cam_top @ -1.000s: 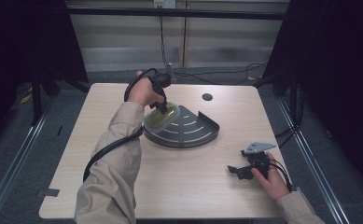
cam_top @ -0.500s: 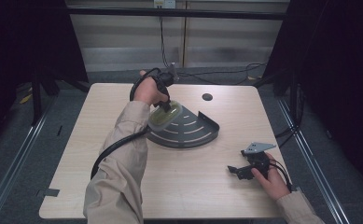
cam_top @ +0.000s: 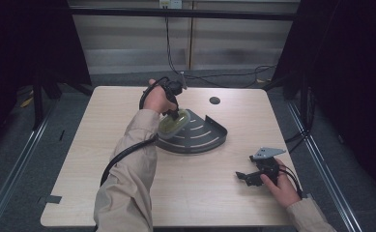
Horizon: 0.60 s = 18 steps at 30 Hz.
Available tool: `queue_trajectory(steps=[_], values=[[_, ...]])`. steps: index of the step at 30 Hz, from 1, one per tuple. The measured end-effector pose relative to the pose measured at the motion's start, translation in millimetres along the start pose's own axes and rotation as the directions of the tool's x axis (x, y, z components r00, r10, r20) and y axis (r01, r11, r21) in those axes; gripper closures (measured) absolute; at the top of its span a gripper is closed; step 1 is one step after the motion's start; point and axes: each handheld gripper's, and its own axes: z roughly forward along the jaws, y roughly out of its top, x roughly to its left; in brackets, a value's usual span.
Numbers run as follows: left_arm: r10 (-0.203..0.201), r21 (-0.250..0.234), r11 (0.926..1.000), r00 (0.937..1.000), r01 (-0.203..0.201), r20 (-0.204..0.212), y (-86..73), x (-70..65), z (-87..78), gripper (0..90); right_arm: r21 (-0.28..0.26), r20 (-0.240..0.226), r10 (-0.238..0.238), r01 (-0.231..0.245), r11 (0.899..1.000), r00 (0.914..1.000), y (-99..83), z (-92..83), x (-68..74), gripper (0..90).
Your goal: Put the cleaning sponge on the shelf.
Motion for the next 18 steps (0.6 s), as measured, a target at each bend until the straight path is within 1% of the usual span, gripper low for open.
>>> queue_trajectory(steps=[5,16,17,18], values=[[0.002,0.011,0.9999,1.0000,-0.002,0.001,0.0,3.3,11.9,71.4,0.000,0.000,-0.002,0.002,1.000,1.0000,0.0,0.0,-0.1,9.3],[0.000,0.020,0.9998,1.0000,0.000,-0.001,-2.4,8.2,26.2,71.4,-0.001,-0.001,0.000,0.000,1.000,1.0000,-0.1,0.1,0.0,9.3],[0.001,0.023,0.9997,0.9999,-0.001,-0.010,-3.8,10.1,28.2,71.4,-0.001,-0.002,0.001,-0.001,1.000,1.0000,0.0,0.1,0.0,9.3],[0.001,0.023,0.9997,0.9999,-0.001,-0.010,-3.8,10.1,28.2,71.4,-0.001,-0.002,0.001,-0.001,1.000,1.0000,0.0,0.1,0.0,9.3]])
